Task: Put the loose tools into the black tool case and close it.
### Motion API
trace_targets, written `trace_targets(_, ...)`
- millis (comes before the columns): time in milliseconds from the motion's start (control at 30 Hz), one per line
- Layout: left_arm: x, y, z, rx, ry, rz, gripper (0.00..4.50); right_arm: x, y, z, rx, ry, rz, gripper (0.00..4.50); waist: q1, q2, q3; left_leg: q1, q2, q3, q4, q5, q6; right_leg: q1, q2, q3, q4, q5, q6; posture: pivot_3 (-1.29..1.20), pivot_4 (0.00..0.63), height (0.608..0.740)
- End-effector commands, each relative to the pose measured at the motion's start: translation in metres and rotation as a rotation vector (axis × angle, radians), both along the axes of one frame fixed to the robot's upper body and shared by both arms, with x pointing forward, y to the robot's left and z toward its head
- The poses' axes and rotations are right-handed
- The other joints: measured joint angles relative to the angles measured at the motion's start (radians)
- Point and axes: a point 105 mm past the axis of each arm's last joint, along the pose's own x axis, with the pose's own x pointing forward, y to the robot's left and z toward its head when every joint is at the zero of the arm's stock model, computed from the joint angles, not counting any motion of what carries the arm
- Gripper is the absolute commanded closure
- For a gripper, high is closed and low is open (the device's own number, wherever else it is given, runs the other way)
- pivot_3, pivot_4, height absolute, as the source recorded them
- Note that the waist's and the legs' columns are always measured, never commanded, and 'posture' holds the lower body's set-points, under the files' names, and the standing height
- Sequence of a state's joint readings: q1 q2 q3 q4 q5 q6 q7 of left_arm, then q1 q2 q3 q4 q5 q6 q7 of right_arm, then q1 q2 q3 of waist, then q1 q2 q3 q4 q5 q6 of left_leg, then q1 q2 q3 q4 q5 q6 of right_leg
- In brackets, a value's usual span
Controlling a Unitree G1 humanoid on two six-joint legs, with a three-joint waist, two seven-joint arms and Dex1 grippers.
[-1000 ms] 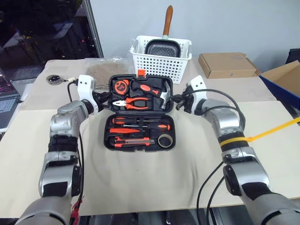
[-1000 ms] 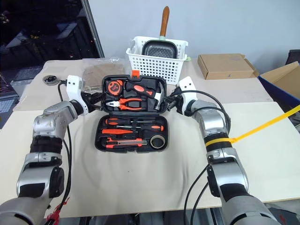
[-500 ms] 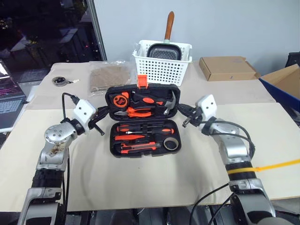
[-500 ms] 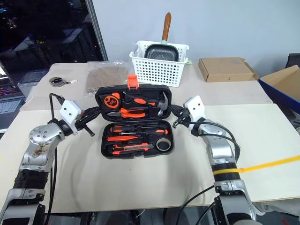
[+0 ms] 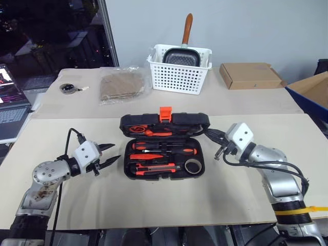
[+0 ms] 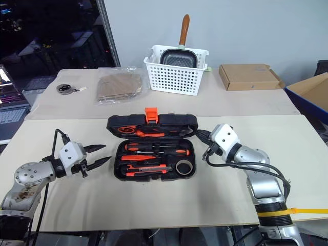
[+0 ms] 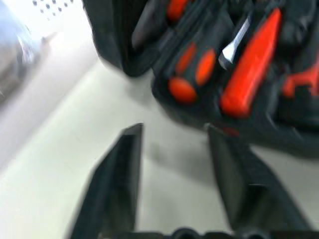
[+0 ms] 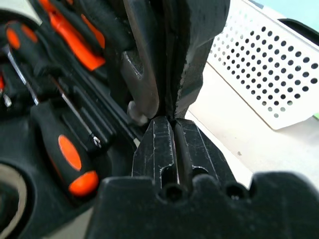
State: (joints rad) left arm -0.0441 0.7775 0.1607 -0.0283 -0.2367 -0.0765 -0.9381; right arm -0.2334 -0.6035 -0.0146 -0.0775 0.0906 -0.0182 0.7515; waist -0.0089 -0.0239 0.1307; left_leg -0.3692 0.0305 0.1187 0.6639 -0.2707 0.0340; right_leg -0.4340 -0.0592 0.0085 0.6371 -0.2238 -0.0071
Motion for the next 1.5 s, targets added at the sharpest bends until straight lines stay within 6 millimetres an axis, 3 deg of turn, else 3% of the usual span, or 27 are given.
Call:
trace_targets(33, 0.001, -0.003, 0.021, -0.03, -0.052, 0.013, 0.1, -0.012, 0.003, 0.006, -0.039, -0.047, 0.066, 3.75, 0.0, 0.0, 0.0, 0.001, 0.0, 0.0, 0.0, 0.0, 0.0, 0.001, 0.0, 0.0, 0.0, 0.0, 0.0, 0.0, 0.15, 0.74)
trace_targets(100, 0.005, -0.004, 0.027, -0.056, -0.055, 0.034, 0.01, -0.018, 0.008, 0.003, -0.068, -0.043, 0.096, 3.75, -0.003, 0.0, 0.0, 0.001, 0.0, 0.0, 0.0, 0.0, 0.0, 0.002, 0.0, 0.0, -0.001, 0.0, 0.0, 0.0, 0.15, 0.74)
trace_targets(133, 0.007, -0.003, 0.029, -0.069, -0.055, 0.043, 0.0, -0.019, 0.007, 0.002, -0.084, -0.047, 0.093, 4.3, -0.003, 0.0, 0.0, 0.001, 0.0, 0.0, 0.0, 0.0, 0.0, 0.002, 0.001, 0.0, -0.002, 0.0, 0.0, 0.0, 0.15, 0.74)
trace_targets(167, 0.008, -0.002, 0.032, -0.088, -0.051, 0.052, 0.0, -0.019, 0.003, 0.002, -0.087, -0.045, 0.076, 4.42, -0.005, 0.0, 0.0, 0.001, 0.0, 0.0, 0.0, 0.0, 0.0, 0.002, 0.001, 0.0, -0.002, 0.0, 0.0, 0.0, 0.15, 0.74)
trace_targets(367, -0.001, -0.01, 0.049, -0.244, 0.027, 0.02, 0.0, -0.026, -0.032, 0.002, -0.186, 0.069, 0.016, 4.42, -0.005, 0.0, 0.0, 0.0, 0.001, 0.0, 0.0, 0.0, 0.0, 0.002, 0.001, 0.0, -0.004, 0.0, 0.0, 0.0, 0.15, 0.74)
trace_targets(533, -0.034, -0.033, 0.059, -0.318, 0.18, -0.144, 0.0, -0.062, -0.041, 0.006, -0.14, 0.333, 0.116, 3.0, -0.003, 0.0, 0.0, 0.0, 0.002, -0.002, 0.0, -0.002, 0.002, 0.004, 0.001, -0.001, -0.007, 0.0, 0.001, 0.0, 0.15, 0.74)
trace_targets(667, -0.06, -0.043, 0.056, -0.297, 0.286, -0.237, 0.0, -0.111, -0.015, 0.005, -0.102, 0.587, 0.314, 1.65, -0.006, -0.001, 0.001, 0.002, 0.003, -0.003, 0.0, -0.002, 0.003, 0.007, 0.001, -0.001, -0.008, -0.001, 0.001, 0.0, 0.15, 0.74)
trace_targets(733, -0.069, -0.043, 0.05, -0.28, 0.313, -0.266, 0.0, -0.126, 0.002, 0.001, -0.084, 0.641, 0.388, 0.97, -0.006, -0.002, 0.001, 0.006, 0.003, -0.003, 0.0, -0.003, 0.002, 0.011, 0.002, -0.001, -0.008, -0.001, 0.001, 0.0, 0.15, 0.74)
trace_targets(867, -0.086, -0.047, 0.04, -0.24, 0.351, -0.343, 0.0, -0.139, 0.027, -0.014, -0.087, 0.672, 0.466, 0.97, -0.002, -0.003, 0.002, 0.01, 0.003, -0.003, -0.001, -0.001, 0.0, 0.013, 0.002, 0.0, -0.008, -0.007, 0.008, 0.0, 0.15, 0.74)
trace_targets(1000, -0.093, -0.05, 0.037, -0.216, 0.343, -0.386, 0.0, -0.126, 0.038, -0.03, -0.106, 0.666, 0.434, 2.07, 0.001, -0.004, 0.002, 0.01, 0.003, -0.002, -0.001, -0.001, -0.001, 0.013, 0.001, 0.0, -0.008, -0.008, 0.005, 0.0, 0.15, 0.74)
trace_targets(1133, -0.093, -0.052, 0.035, -0.212, 0.324, -0.39, 0.0, -0.085, 0.042, -0.046, -0.137, 0.61, 0.289, 3.48, -0.004, -0.005, 0.002, 0.011, 0.003, -0.001, -0.001, -0.001, 0.0, 0.012, 0.002, 0.001, -0.008, -0.009, 0.002, 0.0, 0.15, 0.74)
trace_targets(1233, -0.093, -0.056, 0.036, -0.209, 0.314, -0.393, 0.0, -0.057, 0.05, -0.039, -0.08, 0.567, 0.199, 4.43, -0.002, -0.005, 0.002, 0.008, 0.003, -0.002, -0.001, -0.001, 0.0, 0.01, 0.003, 0.0, -0.007, -0.002, -0.001, 0.0, 0.15, 0.74)
trace_targets(1500, -0.085, -0.068, 0.043, -0.21, 0.285, -0.404, 0.0, -0.008, 0.054, -0.02, -0.001, 0.478, -0.002, 4.43, -0.004, -0.005, 0.002, 0.001, 0.003, -0.003, -0.001, -0.001, 0.0, 0.005, 0.005, -0.001, -0.008, -0.002, -0.003, 0.0, 0.15, 0.74)
